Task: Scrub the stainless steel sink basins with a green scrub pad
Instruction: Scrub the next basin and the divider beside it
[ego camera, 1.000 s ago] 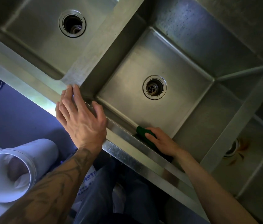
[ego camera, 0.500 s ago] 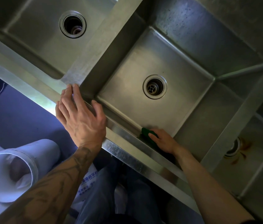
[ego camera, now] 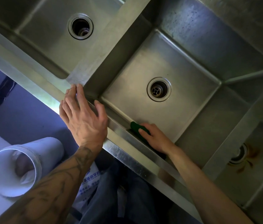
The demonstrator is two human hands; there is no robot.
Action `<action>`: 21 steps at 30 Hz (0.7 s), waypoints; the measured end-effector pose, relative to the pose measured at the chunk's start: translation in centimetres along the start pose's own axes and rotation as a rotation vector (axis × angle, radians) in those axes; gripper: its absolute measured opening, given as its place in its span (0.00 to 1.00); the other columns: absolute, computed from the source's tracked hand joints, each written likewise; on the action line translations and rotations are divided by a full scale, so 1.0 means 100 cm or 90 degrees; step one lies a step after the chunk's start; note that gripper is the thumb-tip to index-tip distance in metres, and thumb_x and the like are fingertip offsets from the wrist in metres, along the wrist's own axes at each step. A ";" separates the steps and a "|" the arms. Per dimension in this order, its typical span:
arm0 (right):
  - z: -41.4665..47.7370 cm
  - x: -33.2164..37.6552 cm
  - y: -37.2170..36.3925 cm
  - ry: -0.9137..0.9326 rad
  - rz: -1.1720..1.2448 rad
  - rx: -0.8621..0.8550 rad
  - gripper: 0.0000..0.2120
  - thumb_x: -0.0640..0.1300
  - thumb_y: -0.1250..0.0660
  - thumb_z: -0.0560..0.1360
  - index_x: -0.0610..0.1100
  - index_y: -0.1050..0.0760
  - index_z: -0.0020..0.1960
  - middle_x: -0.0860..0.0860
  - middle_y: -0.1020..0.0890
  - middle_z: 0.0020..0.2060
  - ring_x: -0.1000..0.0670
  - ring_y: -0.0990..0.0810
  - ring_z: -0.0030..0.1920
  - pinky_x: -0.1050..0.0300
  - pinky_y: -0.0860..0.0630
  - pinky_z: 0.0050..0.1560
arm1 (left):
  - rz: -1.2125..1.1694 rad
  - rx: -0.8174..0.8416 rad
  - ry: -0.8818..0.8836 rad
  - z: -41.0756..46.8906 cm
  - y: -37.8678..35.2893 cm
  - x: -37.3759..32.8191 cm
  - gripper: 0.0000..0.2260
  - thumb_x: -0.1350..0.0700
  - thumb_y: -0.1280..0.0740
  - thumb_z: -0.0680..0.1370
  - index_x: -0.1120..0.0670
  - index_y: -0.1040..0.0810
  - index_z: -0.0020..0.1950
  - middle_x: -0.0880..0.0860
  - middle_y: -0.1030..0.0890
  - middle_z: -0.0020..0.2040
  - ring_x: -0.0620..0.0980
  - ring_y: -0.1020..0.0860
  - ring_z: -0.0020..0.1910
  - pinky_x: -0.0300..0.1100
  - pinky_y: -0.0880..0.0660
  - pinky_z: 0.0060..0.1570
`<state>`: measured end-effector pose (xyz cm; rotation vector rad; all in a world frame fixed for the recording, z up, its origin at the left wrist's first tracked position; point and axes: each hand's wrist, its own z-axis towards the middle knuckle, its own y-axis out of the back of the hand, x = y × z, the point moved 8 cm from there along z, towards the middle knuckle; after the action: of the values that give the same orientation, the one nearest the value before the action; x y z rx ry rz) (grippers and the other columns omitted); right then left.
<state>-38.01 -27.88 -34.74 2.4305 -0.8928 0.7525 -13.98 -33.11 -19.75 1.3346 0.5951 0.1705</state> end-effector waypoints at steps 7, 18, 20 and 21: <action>0.027 0.017 -0.002 0.039 -0.008 0.015 0.17 0.49 0.40 0.86 0.44 0.24 0.71 0.43 0.21 0.61 0.46 0.22 0.61 0.59 0.26 0.56 | 0.012 0.009 -0.004 0.000 -0.001 0.000 0.27 0.50 0.37 0.83 0.57 0.31 0.81 0.59 0.29 0.77 0.61 0.30 0.76 0.59 0.39 0.79; 0.013 0.061 0.008 -0.013 0.254 -0.038 0.11 0.47 0.37 0.84 0.57 0.24 0.64 0.54 0.19 0.57 0.62 0.19 0.53 0.69 0.24 0.49 | -0.034 0.087 0.001 0.000 -0.002 -0.001 0.25 0.49 0.39 0.85 0.58 0.33 0.81 0.60 0.32 0.79 0.63 0.33 0.77 0.61 0.40 0.80; 0.001 0.051 0.023 -0.046 0.317 -0.149 0.13 0.47 0.37 0.84 0.55 0.25 0.68 0.51 0.19 0.61 0.52 0.19 0.59 0.57 0.20 0.58 | -0.089 0.120 -0.027 -0.002 -0.002 -0.011 0.23 0.49 0.39 0.85 0.58 0.30 0.78 0.60 0.32 0.77 0.61 0.32 0.76 0.61 0.39 0.79; -0.004 0.047 0.029 -0.062 0.357 -0.205 0.13 0.47 0.36 0.84 0.56 0.25 0.67 0.52 0.19 0.61 0.50 0.19 0.59 0.52 0.19 0.60 | -0.112 0.149 -0.071 -0.006 -0.004 -0.023 0.21 0.50 0.39 0.85 0.58 0.28 0.76 0.60 0.30 0.75 0.60 0.30 0.74 0.59 0.37 0.77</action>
<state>-37.12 -31.81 -30.89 1.9573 -1.6304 0.6112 -16.24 -33.74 -19.48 1.4974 0.6481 -0.1205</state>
